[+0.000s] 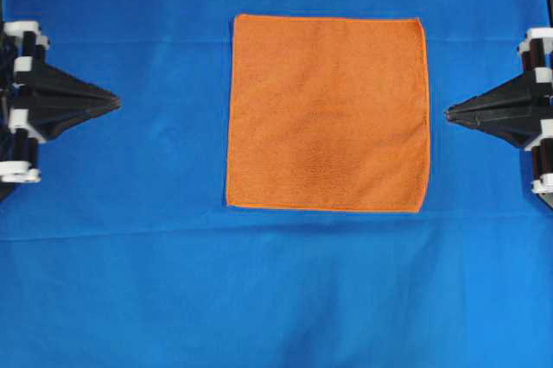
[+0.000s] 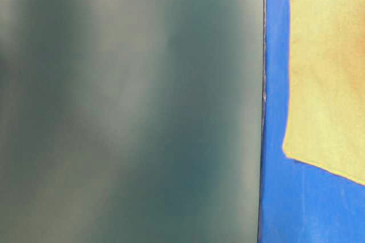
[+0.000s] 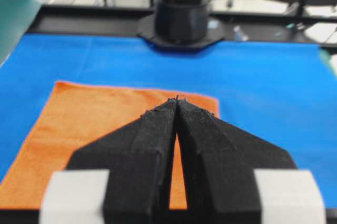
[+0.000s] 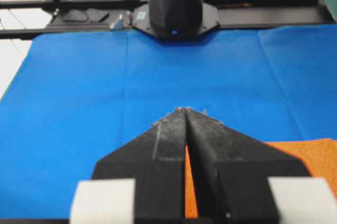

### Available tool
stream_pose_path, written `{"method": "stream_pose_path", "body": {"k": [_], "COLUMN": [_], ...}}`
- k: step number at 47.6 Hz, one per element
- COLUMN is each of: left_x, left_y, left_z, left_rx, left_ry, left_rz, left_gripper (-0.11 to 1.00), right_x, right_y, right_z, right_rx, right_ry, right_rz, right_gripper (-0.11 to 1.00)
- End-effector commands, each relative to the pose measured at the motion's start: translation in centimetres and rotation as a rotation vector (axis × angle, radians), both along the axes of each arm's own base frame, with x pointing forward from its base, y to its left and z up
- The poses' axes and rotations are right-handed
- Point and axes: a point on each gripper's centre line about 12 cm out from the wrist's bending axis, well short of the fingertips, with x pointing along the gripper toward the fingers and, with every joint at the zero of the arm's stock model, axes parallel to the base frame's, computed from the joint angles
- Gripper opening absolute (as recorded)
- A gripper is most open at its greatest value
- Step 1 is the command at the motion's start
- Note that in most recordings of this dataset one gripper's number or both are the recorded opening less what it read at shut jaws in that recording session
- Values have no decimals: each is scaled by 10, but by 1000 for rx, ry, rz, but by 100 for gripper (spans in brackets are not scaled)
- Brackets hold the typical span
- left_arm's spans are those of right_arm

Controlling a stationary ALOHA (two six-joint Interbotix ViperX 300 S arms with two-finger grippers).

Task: Fold the orange towel.
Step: 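Move both grippers to the towel's far corners and grasp them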

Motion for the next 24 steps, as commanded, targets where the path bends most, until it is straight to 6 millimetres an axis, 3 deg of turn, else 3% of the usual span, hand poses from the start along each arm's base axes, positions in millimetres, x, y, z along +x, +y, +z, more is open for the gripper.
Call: {"method": "stream_pose_path", "body": {"k": [1,9,17,24], "left_x": [9,21,40,63], "left_y": [7,25,43,64], "left_z": [6,-4,-18,-28], "left_rx": [-2,-19,-30,-41], "left_ry": [-20,12,75,134], "left_rz": [29,101,161,219], "left_gripper": [0,3,27,68], "right_x": [3,4,2,-1], "right_y": [-7,-32,-62,-94], "right_z": [6,-7,-25,-44], "right_rx": [10,40,73,103], "right_ry": [-6,72,161,243], "right_rz": [-35,-154,-300,-441], "right_gripper": [0,0,3,42]}}
